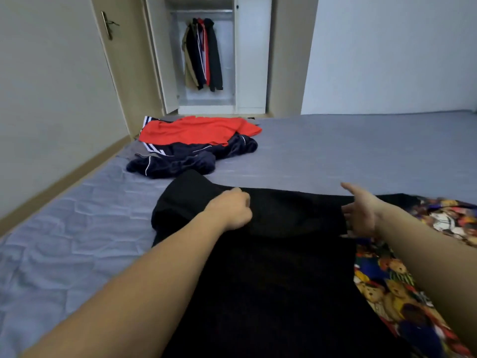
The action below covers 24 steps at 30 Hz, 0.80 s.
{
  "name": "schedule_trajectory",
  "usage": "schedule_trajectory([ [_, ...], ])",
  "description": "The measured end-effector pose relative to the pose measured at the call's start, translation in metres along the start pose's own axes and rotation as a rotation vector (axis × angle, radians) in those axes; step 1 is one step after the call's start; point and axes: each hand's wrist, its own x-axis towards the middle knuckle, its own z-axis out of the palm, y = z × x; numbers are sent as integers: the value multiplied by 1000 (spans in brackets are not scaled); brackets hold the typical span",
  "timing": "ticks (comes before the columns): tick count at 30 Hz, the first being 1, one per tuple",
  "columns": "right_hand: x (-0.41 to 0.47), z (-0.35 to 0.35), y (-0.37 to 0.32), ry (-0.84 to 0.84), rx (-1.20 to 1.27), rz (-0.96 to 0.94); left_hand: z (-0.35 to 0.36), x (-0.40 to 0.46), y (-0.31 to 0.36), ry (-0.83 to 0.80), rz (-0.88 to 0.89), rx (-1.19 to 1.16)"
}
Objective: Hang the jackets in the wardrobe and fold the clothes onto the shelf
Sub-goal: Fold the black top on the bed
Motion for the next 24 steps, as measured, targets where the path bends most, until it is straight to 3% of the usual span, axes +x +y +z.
schedule_trajectory([
  [4,5,28,-10,-53,-345,-44,-22,43,-71,119,-214,-20],
  [8,8,44,-24,53,-622,-199,-40,75,-130,-106,-306,187],
  [13,11,15,-37,-16,-186,-230,-31,94,-141,-144,-187,391],
  [16,17,5,-27,-13,-200,-252,-24,98,-138,-56,-218,393],
  [18,25,8,-21,42,-361,-284,-15,99,-133,67,-263,271],
  [20,34,11,-16,204,-632,-365,2,93,-129,145,-307,256],
  [24,38,19,-4,417,-1340,-369,43,62,-129,68,-322,411],
])
